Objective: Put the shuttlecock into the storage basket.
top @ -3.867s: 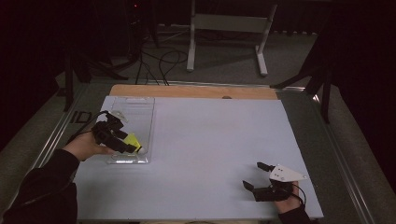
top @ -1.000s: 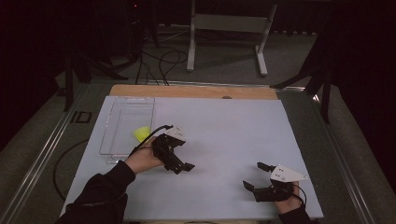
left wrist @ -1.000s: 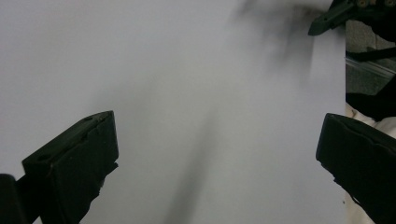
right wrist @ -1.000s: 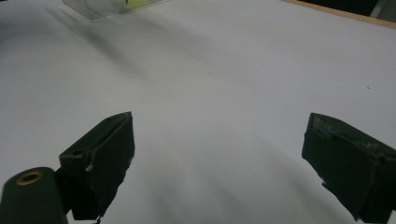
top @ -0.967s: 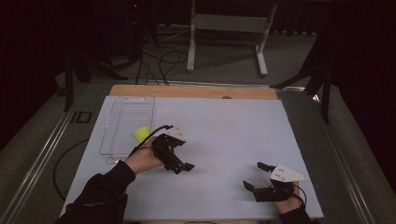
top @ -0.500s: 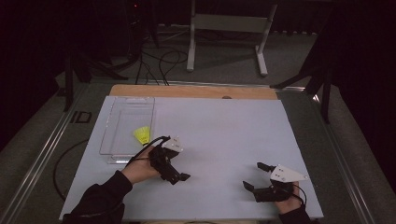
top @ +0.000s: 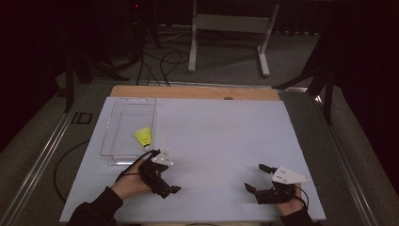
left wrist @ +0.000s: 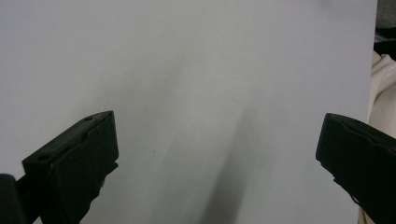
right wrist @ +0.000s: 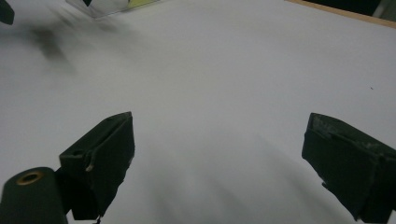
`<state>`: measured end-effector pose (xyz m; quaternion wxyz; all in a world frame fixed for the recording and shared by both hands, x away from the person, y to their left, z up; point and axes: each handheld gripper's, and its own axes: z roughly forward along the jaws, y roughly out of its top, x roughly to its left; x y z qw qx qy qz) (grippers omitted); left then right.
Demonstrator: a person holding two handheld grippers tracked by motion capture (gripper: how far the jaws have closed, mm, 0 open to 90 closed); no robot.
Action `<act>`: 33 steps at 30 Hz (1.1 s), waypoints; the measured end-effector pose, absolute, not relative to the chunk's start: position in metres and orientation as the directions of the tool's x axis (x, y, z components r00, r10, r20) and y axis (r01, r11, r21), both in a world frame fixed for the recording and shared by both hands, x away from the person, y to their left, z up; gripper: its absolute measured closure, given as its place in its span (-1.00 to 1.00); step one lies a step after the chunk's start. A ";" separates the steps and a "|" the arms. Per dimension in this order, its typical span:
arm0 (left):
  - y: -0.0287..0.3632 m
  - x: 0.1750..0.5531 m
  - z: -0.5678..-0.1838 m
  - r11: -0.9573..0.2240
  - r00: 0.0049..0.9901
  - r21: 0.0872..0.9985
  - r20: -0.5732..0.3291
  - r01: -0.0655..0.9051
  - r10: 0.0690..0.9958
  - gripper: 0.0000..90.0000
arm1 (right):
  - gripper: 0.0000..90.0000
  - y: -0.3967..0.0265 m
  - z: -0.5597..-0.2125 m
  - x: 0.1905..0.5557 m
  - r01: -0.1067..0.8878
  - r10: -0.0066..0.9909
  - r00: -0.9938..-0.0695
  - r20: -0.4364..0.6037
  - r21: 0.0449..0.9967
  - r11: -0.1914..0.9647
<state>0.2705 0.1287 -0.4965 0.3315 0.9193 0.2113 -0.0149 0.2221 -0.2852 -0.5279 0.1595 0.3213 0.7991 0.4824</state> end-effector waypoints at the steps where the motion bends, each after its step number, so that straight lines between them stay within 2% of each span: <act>1: 0.129 0.271 -0.497 -0.691 0.910 0.603 -0.167 0.398 0.379 -1.00 | -0.79 -0.285 -0.528 0.222 0.360 0.667 -0.743 0.055 0.873 0.328; 20: 0.180 0.247 -0.503 -0.618 0.867 0.646 -0.144 0.448 0.477 -1.00 | -0.79 -0.284 -0.528 0.222 0.364 0.666 -0.744 0.057 0.871 0.331; 33: 0.202 0.236 -0.509 -0.556 0.824 0.676 -0.139 0.484 0.549 -1.00 | -0.79 -0.284 -0.529 0.222 0.367 0.665 -0.745 0.060 0.868 0.333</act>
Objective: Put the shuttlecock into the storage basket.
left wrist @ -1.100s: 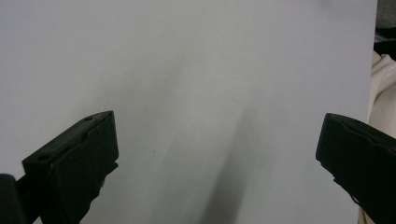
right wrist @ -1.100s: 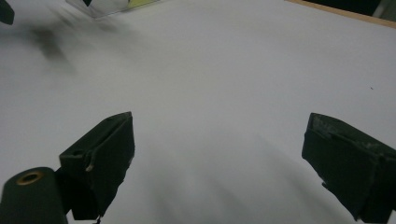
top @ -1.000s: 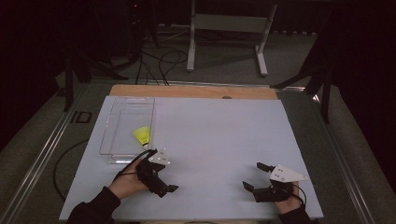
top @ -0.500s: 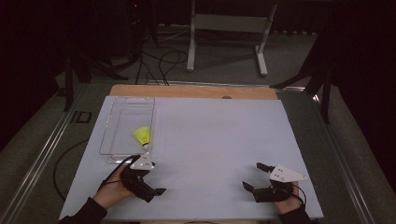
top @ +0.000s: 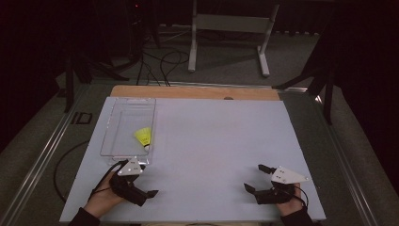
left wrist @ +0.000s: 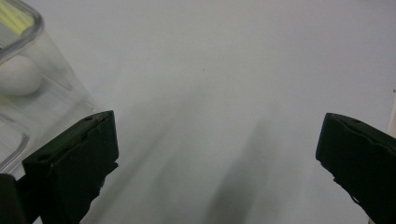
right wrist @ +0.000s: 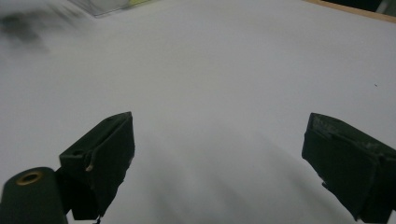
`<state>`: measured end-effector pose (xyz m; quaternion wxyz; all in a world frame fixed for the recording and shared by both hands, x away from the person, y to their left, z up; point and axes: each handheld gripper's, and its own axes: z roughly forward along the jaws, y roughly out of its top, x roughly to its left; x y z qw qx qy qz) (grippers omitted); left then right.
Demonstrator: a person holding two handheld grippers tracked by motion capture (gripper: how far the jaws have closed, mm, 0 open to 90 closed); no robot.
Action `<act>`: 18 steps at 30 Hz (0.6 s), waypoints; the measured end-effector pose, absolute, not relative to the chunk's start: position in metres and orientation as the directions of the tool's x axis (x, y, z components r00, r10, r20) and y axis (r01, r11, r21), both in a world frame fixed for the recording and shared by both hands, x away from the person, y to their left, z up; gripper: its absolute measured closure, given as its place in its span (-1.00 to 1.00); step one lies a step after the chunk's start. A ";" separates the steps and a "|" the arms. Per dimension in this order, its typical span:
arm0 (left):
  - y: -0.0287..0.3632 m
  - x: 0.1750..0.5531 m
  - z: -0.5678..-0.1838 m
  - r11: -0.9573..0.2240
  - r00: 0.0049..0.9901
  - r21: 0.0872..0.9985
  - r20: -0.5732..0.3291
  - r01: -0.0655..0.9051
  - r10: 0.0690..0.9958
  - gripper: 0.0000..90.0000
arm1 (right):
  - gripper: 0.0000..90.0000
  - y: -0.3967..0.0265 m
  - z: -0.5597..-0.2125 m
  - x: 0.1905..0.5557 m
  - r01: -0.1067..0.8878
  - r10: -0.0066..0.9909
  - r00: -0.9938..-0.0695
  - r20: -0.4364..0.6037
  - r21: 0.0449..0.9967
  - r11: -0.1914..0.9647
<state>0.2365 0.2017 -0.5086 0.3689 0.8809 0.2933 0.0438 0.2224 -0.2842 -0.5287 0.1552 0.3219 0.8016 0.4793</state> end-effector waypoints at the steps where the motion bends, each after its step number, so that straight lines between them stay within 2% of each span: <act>1: 0.203 0.236 -0.509 -0.551 0.822 0.676 -0.144 0.488 0.551 -1.00 | -0.79 -0.284 -0.529 0.222 0.370 0.666 -0.743 0.063 0.868 0.332; 6: 0.209 0.233 -0.513 -0.526 0.808 0.690 -0.148 0.497 0.570 -1.00 | -0.79 -0.284 -0.529 0.222 0.373 0.665 -0.744 0.063 0.865 0.335; 18: 0.224 0.232 -0.522 -0.403 0.749 0.733 -0.217 0.549 0.626 -1.00 | -0.79 -0.285 -0.529 0.222 0.373 0.665 -0.744 0.063 0.865 0.335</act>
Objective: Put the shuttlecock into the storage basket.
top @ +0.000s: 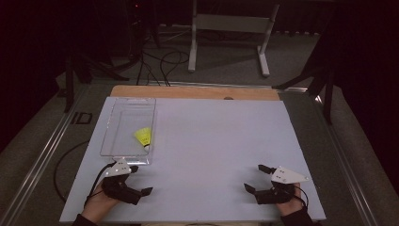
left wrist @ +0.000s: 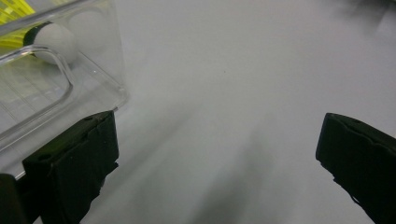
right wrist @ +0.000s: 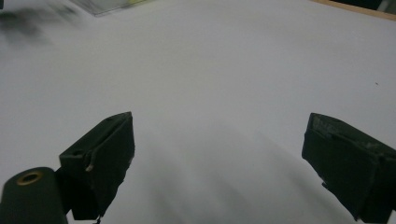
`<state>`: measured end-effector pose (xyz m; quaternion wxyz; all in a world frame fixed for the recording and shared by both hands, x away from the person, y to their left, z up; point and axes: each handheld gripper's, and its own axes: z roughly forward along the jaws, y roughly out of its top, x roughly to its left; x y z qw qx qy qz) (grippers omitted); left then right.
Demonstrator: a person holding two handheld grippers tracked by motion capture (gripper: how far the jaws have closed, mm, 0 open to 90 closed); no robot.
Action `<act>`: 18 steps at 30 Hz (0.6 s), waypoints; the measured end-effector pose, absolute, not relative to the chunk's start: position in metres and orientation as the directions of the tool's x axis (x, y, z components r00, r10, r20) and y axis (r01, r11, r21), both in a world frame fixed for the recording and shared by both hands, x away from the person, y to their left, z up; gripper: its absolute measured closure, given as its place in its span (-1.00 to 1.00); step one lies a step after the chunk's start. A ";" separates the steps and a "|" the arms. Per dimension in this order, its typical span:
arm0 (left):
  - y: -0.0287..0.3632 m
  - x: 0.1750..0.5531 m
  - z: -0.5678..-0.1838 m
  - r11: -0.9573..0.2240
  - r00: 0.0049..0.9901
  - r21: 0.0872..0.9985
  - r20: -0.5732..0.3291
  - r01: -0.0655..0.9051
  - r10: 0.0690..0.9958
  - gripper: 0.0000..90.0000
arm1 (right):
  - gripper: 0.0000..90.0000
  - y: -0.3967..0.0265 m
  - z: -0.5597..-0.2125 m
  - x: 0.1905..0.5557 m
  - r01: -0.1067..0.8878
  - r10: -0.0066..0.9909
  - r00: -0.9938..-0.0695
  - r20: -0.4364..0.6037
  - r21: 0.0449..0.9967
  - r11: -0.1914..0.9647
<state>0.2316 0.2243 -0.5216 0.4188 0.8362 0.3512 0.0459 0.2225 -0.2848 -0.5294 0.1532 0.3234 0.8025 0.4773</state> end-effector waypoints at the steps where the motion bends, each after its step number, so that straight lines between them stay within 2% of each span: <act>1: 0.225 0.232 -0.522 -0.394 0.746 0.736 -0.220 0.550 0.629 -1.00 | -0.79 -0.285 -0.529 0.222 0.373 0.665 -0.744 0.063 0.865 0.335; 5: 0.225 0.233 -0.525 -0.400 0.741 0.728 -0.218 0.557 0.635 -1.00 | -0.79 -0.285 -0.530 0.222 0.373 0.663 -0.745 0.065 0.866 0.334; 12: 0.222 0.231 -0.527 -0.425 0.730 0.721 -0.162 0.547 0.664 -1.00 | -0.79 -0.285 -0.530 0.222 0.372 0.659 -0.749 0.065 0.865 0.337; 18: 0.222 0.231 -0.527 -0.432 0.729 0.714 -0.159 0.551 0.666 -1.00 | -0.79 -0.285 -0.530 0.222 0.376 0.661 -0.748 0.067 0.863 0.338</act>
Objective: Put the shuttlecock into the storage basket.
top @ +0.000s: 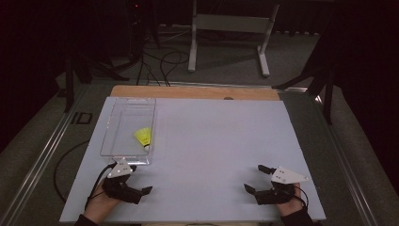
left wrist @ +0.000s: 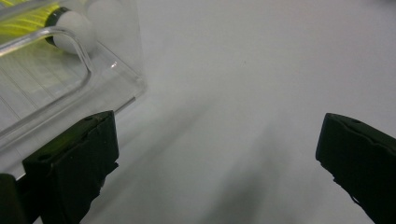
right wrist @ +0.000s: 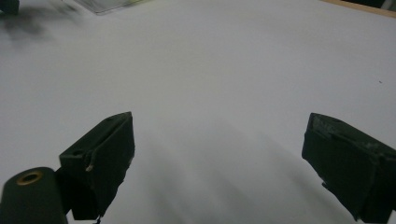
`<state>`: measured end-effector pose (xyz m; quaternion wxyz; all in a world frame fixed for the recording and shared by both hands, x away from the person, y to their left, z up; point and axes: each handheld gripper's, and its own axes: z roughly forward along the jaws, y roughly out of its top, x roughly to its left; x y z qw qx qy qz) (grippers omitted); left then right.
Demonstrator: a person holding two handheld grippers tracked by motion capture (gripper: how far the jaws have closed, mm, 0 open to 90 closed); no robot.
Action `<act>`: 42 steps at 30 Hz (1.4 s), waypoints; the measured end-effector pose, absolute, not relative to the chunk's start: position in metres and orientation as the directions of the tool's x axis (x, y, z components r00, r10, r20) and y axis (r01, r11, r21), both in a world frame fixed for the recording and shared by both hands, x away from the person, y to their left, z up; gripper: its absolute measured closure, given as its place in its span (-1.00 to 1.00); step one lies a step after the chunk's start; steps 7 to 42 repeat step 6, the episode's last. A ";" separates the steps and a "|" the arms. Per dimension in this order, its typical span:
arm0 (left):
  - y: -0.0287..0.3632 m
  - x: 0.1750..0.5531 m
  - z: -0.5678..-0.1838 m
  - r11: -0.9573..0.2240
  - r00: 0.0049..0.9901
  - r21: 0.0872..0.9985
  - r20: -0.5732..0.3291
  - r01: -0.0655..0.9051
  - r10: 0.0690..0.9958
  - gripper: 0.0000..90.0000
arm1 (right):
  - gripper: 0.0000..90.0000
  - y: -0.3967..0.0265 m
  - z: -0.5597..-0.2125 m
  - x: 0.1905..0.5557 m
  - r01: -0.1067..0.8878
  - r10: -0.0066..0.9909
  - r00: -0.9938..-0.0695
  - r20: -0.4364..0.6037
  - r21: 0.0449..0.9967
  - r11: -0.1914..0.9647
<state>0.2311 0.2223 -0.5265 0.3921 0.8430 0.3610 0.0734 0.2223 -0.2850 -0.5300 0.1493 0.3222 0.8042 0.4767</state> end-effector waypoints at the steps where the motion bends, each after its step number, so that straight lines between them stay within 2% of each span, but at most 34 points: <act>1: 0.222 0.231 -0.526 -0.431 0.728 0.714 -0.162 0.552 0.666 -1.00 | -0.79 -0.285 -0.530 0.222 0.376 0.661 -0.747 0.067 0.863 0.338; 42: 0.223 0.232 -0.526 -0.431 0.727 0.713 -0.161 0.554 0.667 -1.00 | -0.79 -0.285 -0.530 0.222 0.375 0.661 -0.747 0.066 0.863 0.339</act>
